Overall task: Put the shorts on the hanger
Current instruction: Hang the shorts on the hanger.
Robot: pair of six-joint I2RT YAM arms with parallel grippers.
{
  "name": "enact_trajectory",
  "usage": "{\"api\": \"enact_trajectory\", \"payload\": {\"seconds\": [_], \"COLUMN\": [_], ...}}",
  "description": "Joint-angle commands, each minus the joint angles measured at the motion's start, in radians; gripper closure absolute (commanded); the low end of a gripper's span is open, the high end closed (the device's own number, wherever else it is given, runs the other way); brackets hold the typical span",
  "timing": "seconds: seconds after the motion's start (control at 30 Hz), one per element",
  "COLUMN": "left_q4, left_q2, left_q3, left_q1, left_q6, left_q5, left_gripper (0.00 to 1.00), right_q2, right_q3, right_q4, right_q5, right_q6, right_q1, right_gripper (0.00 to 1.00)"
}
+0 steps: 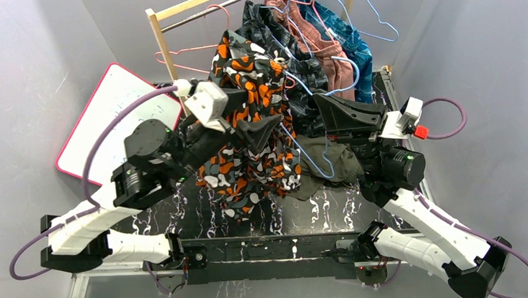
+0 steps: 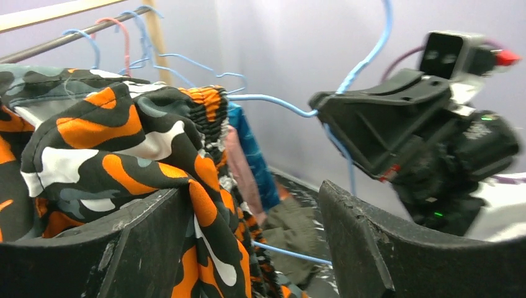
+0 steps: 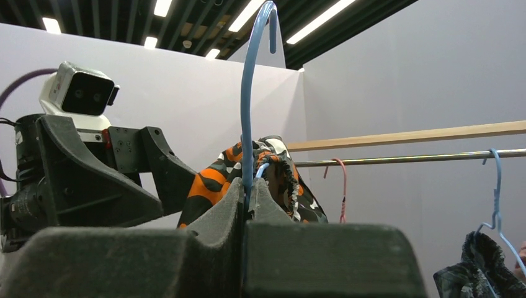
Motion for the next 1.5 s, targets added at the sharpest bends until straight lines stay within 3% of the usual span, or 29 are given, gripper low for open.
{"api": "enact_trajectory", "payload": {"seconds": [0.0,0.13,0.4,0.73,1.03,1.3,1.47], "left_q4": [0.08,0.125,0.166,0.123,0.106,0.159,0.226], "left_q2": [0.02,-0.044,-0.21,-0.033,0.11,0.095,0.052], "left_q3": [0.057,0.046,-0.043,0.048,0.068,0.006,-0.061], "left_q1": [-0.004,-0.004,-0.004,-0.004,-0.004,-0.005,-0.004], "left_q6": [0.134,0.204,0.229,0.118,0.113,0.2,0.236], "left_q5": [-0.208,-0.285,-0.23,-0.064,-0.215,-0.43,-0.443], "left_gripper": [0.28,0.26,0.24,0.24,0.26,0.28,0.32], "right_q2": [-0.017,-0.031,-0.029,-0.013,-0.026,-0.028,-0.029], "right_q3": [0.056,0.066,0.082,0.094,0.079,0.072,0.067], "right_q4": [0.017,-0.018,-0.032,-0.036,-0.057,-0.056,-0.053], "right_q5": [0.029,0.03,0.025,0.023,0.039,0.031,0.031], "right_q6": [-0.044,-0.066,-0.077,-0.073,-0.095,-0.094,-0.091], "right_q1": [-0.003,-0.002,-0.003,-0.003,-0.004,-0.004,-0.003], "right_gripper": [1.0,1.0,1.0,1.0,1.0,1.0,1.0]}}
